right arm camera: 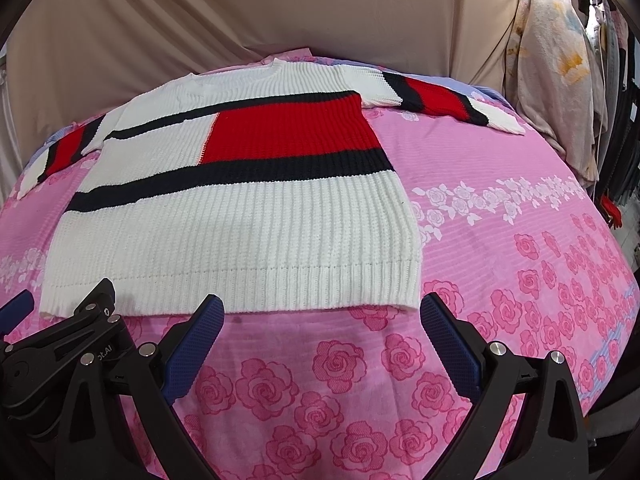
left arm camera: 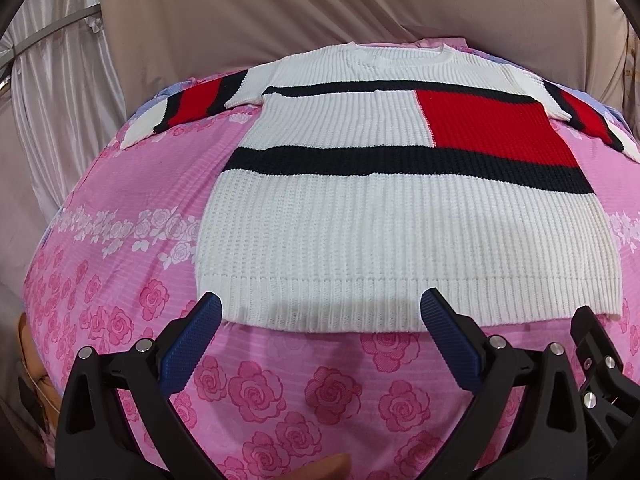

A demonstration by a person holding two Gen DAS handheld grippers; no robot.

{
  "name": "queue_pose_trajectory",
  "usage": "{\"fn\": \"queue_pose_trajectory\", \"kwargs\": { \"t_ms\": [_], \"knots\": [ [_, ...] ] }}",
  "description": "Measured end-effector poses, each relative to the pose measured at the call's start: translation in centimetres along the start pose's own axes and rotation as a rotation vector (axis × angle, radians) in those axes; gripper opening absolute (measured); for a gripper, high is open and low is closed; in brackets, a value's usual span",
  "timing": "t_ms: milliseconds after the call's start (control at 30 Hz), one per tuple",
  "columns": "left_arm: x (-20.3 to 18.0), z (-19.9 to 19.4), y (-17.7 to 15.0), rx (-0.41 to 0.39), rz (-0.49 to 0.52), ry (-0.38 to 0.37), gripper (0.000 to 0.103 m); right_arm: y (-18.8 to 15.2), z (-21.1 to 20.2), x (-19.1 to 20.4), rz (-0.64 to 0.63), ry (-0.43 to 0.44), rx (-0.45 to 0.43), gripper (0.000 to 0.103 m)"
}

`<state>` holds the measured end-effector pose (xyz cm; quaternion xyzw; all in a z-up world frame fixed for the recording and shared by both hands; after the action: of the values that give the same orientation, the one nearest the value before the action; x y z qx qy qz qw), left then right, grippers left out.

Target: Fold small clothes

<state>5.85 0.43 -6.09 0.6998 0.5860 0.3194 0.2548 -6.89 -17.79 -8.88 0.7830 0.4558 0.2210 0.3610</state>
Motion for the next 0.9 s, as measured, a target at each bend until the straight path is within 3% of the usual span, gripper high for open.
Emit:
{"fn": "queue_pose_trajectory", "kwargs": {
  "t_ms": [200, 367, 533, 700, 900],
  "knots": [
    [-2.1, 1.3, 1.4, 0.006, 0.038, -0.041, 0.098, 1.3, 2.1, -0.3, 0.005, 0.036, 0.022, 0.098],
    [-3.0, 2.8, 2.3, 0.027, 0.002, -0.110, 0.098, 4.1, 4.8, -2.5, 0.019, 0.092, 0.026, 0.097],
    [-2.9, 4.4, 3.0, 0.044, -0.052, -0.170, 0.097, 10.1, 10.5, -12.1, 0.184, 0.069, 0.020, 0.097],
    [-2.5, 5.9, 3.6, 0.052, -0.111, -0.198, 0.098, 16.6, 18.7, -24.1, 0.367, -0.026, 0.013, 0.096],
    [-2.7, 6.5, 4.2, 0.031, -0.116, -0.229, 0.098, 20.4, 26.0, -33.3, 0.591, -0.055, 0.010, 0.086]
  ]
}}
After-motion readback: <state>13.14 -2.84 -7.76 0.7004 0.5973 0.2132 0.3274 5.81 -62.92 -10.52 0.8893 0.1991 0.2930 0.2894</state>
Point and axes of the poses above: each gripper's, at about its wrist camera, not at the fingertips, and z roughly the way its jaws point, x to its left, y to its top, the point moved 7 cm from there along z, roughly the way its jaws point, and after that the axes turned 6 degrees about -x, right-handed, at the moved point
